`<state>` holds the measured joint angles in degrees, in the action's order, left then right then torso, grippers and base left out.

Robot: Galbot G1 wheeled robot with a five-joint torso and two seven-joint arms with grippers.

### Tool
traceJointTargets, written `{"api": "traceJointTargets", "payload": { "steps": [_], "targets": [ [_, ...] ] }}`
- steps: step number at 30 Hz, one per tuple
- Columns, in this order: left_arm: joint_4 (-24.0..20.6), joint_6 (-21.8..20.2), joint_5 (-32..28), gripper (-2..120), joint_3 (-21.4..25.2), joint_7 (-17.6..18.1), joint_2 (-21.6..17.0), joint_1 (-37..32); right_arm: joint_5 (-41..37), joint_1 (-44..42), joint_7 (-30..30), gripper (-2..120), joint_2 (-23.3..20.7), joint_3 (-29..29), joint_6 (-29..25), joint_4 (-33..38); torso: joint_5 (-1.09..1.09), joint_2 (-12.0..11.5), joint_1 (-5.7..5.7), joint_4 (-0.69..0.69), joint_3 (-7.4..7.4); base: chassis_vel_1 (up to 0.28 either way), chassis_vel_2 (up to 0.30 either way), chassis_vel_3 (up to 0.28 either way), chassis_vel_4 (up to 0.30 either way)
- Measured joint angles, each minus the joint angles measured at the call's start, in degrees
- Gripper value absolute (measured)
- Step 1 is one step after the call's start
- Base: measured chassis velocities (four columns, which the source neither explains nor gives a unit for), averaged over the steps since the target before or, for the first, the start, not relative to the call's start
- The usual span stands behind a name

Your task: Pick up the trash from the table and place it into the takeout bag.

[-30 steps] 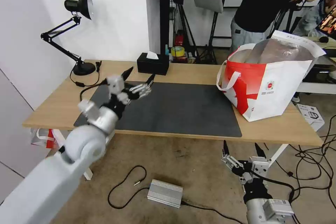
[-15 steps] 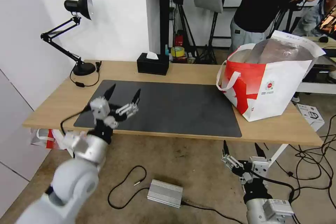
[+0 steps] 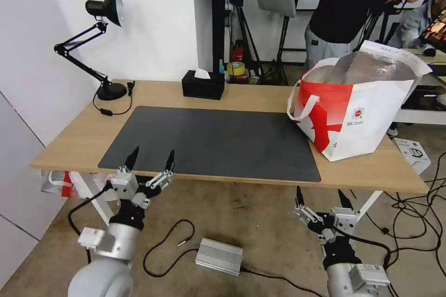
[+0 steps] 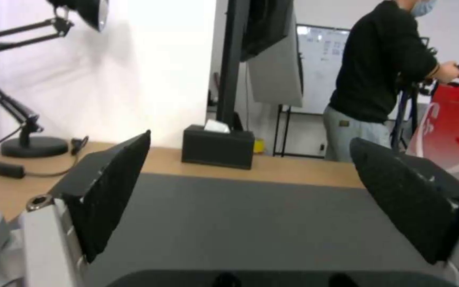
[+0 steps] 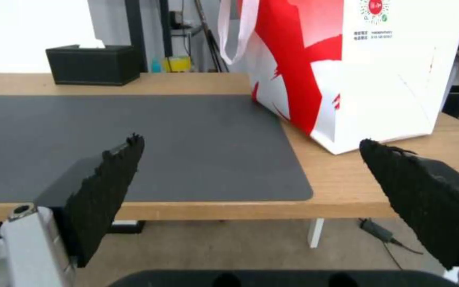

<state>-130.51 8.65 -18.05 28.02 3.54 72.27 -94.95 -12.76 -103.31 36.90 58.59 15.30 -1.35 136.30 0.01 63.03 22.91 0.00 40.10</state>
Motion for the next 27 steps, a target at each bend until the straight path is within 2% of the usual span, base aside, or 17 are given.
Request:
{"api": "traceJointTargets", "payload": {
  "steps": [15,27],
  "targets": [
    [1.1,2.2,2.6,100,-0.6,0.0,2.5,-3.2,0.0,0.0,0.0,100,0.0,0.0,0.0,0.0,0.0,0.0,0.0,0.0,0.0,0.0,0.0,0.0,0.0],
    [2.0,3.3,2.8,100,-0.4,0.0,2.7,-3.7,0.0,0.0,0.0,100,0.0,0.0,0.0,0.0,-0.01,0.0,0.01,0.0,0.0,0.0,0.0,0.0,0.0]
  ]
}}
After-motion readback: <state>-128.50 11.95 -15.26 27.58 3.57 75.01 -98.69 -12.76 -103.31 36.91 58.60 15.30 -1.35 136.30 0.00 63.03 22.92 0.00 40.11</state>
